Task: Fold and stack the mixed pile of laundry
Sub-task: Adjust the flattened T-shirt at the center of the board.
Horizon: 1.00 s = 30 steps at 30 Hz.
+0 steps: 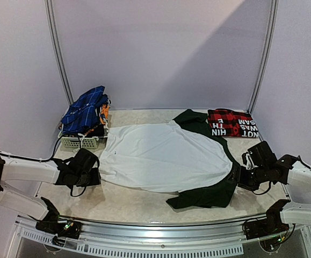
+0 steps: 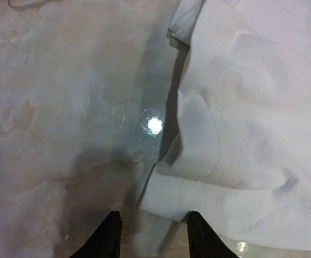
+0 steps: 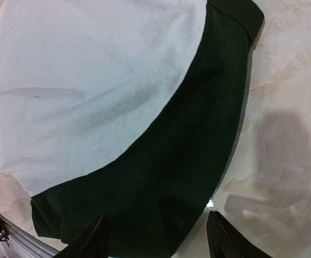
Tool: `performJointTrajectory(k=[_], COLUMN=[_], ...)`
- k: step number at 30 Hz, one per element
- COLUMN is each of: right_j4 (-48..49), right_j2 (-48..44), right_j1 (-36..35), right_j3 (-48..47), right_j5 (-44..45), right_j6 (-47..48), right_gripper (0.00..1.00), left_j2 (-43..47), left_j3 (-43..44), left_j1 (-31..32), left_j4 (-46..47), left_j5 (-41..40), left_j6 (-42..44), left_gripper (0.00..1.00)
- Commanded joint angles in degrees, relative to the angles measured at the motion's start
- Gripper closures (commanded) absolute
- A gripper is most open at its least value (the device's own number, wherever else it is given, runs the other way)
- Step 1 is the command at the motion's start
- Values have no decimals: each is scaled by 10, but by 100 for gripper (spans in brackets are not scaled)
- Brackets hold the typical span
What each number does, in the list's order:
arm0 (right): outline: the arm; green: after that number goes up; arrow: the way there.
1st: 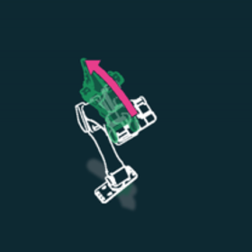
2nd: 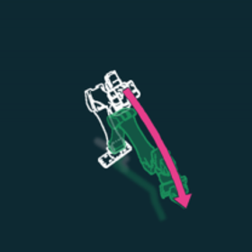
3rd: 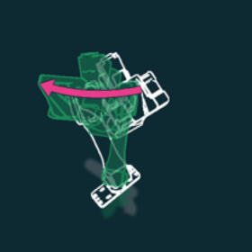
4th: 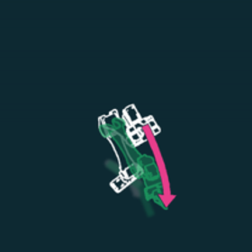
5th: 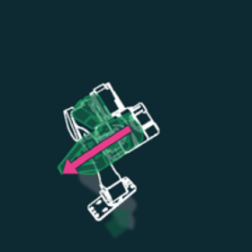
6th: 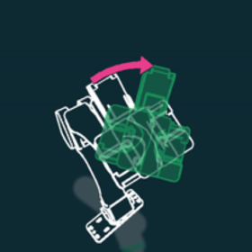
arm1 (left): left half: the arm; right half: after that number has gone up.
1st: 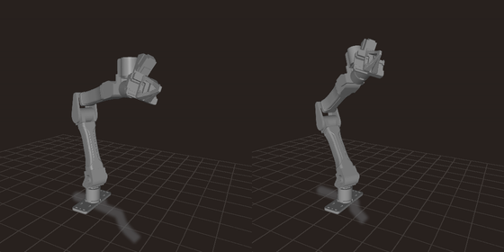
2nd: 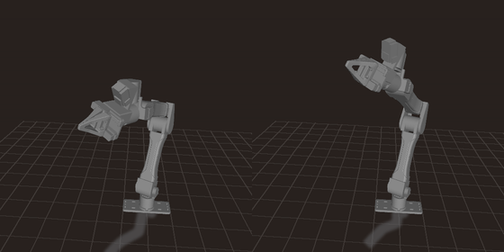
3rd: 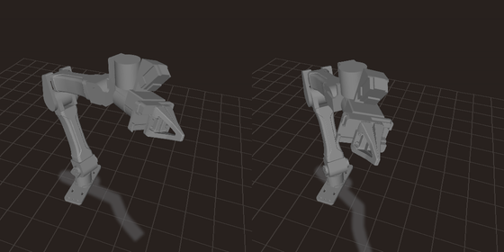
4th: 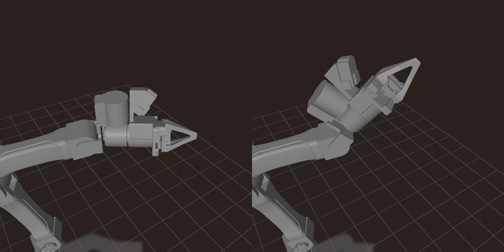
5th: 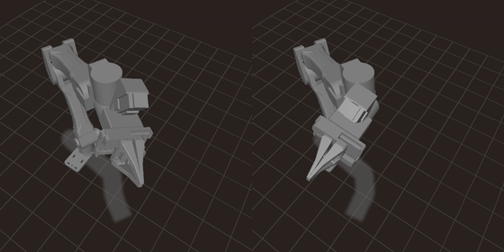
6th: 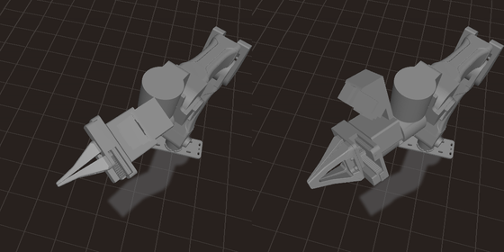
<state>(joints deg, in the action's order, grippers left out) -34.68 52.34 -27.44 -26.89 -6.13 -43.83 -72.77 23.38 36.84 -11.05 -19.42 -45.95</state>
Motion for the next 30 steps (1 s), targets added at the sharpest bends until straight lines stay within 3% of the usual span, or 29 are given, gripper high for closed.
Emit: performJointTrajectory(k=[1,10,16,21,24,30], right_j4=[3,21,22,22,24,18], right_j2=[1,9,12,7,5,-3], right_j1=[-5,-6,-6,-6,-6,-11], right_j3=[11,20,22,25,29,32], right_j5=[0,-2,-3,-4,-11,-18], right_j6=[-9,-10,-10,-11,-12,-16], right_gripper=[37,36,36,36,36,36], left_j2=[0,7,-28,-51,-50,16], left_j3=[-7,1,13,10,7,10], left_j1=[5,4,4,4,5,15], left_j4=[10,14,46,86,94,-5], left_j5=[0,-34,-28,-13,-8,2], left_j6=[-1,-2,10,19,27,4], left_gripper=[61,57,61,77,100,100])
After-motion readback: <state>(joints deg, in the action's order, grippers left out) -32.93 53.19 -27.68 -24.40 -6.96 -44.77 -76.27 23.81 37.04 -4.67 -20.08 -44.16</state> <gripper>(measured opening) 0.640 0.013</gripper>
